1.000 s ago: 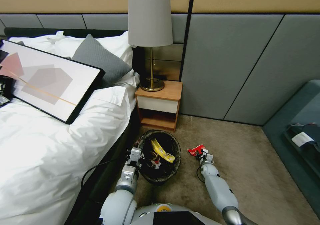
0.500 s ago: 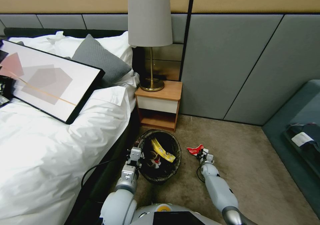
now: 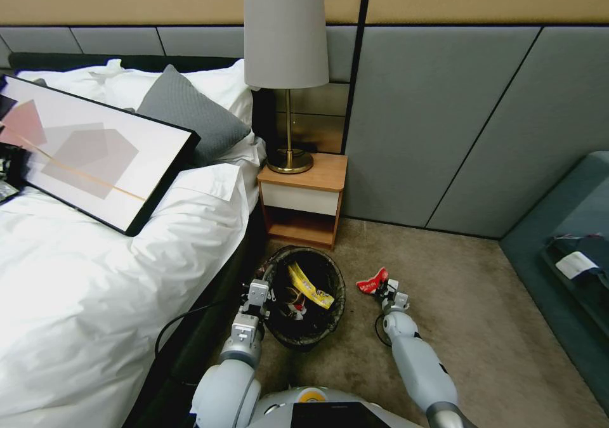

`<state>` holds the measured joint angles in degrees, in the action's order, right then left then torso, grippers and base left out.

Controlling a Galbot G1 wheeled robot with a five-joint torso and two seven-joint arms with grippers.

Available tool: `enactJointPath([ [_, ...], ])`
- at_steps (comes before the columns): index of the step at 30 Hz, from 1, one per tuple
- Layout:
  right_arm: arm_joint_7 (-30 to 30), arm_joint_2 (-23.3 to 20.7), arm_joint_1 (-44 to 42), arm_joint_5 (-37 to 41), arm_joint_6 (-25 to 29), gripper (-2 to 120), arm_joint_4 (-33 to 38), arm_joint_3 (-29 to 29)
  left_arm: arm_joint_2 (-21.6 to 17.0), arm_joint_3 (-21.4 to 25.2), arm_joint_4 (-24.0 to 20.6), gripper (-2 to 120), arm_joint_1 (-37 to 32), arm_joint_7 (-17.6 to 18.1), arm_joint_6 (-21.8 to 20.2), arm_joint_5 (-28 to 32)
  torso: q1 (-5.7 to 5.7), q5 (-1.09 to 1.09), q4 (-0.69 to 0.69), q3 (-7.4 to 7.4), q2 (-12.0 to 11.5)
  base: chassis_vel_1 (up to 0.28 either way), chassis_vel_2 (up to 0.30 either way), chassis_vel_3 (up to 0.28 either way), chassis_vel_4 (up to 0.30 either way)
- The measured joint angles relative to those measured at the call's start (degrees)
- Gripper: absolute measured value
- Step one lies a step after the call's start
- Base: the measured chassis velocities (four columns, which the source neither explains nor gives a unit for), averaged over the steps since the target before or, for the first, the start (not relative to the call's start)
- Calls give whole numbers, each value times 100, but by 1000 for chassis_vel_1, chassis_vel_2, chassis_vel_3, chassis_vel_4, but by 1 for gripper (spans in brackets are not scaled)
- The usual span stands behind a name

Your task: Pick up the trash bin, then pick up the garbage from the floor and place it into the trash bin.

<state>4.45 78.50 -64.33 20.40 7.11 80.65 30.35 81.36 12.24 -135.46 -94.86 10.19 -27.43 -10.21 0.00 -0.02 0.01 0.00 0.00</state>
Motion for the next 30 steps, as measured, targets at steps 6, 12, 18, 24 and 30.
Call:
enactJointPath([
  [6,-637,-219,-1176,-86,484,0,3173,-26,-16,-44,32,1,30,-4,-2,10,0,2,-1,0,1,0,0,0,0],
  [12,-1470,-333,-1552,33,862,0,4160,-81,-23,-46,34,1,24,-6,-2,11,0,1,0,0,1,0,0,0,0],
  [18,-2153,-439,-1931,80,1194,0,4641,-169,-34,-44,46,1,44,-8,-6,23,0,1,-1,0,1,0,0,0,0],
  [24,-2664,-483,-2198,61,1420,0,4587,-254,-15,-61,57,1,56,-9,-8,25,-1,2,-1,0,1,0,0,0,0],
  [30,-2984,-536,-2365,-67,1595,0,4314,-323,-16,-57,56,1,67,-11,-8,30,-1,2,0,0,1,0,0,0,0],
])
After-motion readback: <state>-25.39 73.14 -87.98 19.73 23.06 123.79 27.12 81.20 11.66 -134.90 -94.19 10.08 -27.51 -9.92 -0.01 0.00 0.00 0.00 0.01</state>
